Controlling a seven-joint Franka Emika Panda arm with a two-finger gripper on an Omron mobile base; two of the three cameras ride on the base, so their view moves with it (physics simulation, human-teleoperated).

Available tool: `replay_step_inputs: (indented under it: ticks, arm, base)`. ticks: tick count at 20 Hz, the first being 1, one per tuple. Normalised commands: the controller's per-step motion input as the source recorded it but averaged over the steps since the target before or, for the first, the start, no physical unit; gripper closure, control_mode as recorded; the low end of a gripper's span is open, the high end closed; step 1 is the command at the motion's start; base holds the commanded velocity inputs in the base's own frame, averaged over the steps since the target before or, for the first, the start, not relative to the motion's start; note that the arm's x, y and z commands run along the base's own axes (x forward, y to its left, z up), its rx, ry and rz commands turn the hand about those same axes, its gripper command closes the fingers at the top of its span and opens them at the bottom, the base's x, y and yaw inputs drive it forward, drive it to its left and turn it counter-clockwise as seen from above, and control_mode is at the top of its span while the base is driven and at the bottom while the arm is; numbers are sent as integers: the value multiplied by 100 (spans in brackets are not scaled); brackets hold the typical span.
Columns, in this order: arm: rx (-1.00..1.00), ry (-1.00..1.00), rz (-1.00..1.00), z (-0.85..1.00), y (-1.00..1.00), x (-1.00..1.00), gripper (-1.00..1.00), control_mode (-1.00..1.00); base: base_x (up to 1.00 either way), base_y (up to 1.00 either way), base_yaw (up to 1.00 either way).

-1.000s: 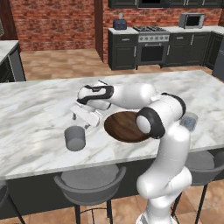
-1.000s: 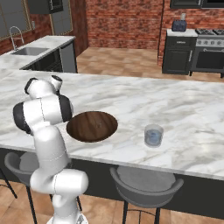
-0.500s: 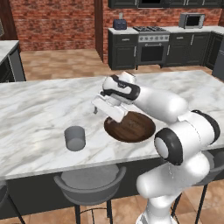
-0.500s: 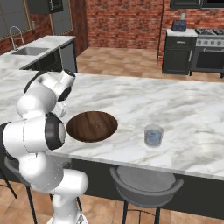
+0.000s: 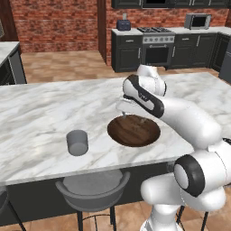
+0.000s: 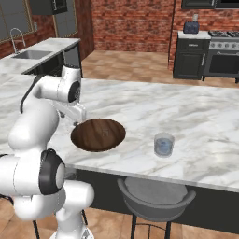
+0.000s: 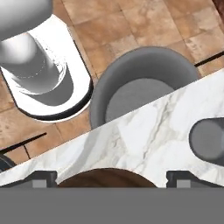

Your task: There are four ice cubes in the ice bowl. Place two ice cubes in each glass of water.

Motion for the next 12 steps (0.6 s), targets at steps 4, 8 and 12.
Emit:
replay_step_inputs:
  ticks: [4, 8, 12]
  arm:
    - [-22, 0, 33, 5, -100, -14, -100, -100]
    - [-16, 5, 35, -14, -99, -4, -100, -100]
    - [0, -19, 16, -70, -75, -2, -100, -100]
  base:
    - [0, 0, 0]
    - [0, 0, 0]
    - [0, 0, 0]
